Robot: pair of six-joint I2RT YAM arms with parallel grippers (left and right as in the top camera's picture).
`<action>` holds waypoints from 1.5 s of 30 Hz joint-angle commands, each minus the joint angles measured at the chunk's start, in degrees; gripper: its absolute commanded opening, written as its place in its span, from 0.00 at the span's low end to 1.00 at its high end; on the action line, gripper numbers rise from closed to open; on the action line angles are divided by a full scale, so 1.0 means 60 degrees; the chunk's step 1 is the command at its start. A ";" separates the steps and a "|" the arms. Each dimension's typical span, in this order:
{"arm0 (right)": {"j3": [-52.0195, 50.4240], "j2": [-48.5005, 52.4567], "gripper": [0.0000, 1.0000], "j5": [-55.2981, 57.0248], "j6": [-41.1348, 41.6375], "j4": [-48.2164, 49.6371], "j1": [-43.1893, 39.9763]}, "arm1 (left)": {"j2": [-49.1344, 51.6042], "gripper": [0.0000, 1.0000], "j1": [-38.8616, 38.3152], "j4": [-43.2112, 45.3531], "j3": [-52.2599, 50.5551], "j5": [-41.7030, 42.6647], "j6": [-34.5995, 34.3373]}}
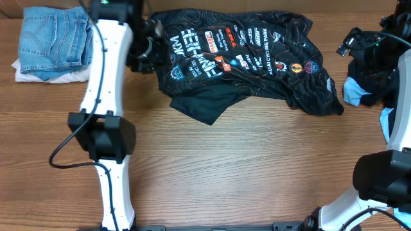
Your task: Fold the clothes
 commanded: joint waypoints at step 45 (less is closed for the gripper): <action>-0.1086 -0.0106 1.00 0.0095 -0.0007 0.0882 0.0036 | 0.0117 0.45 -0.0703 0.5155 -0.6076 -0.1104 0.1322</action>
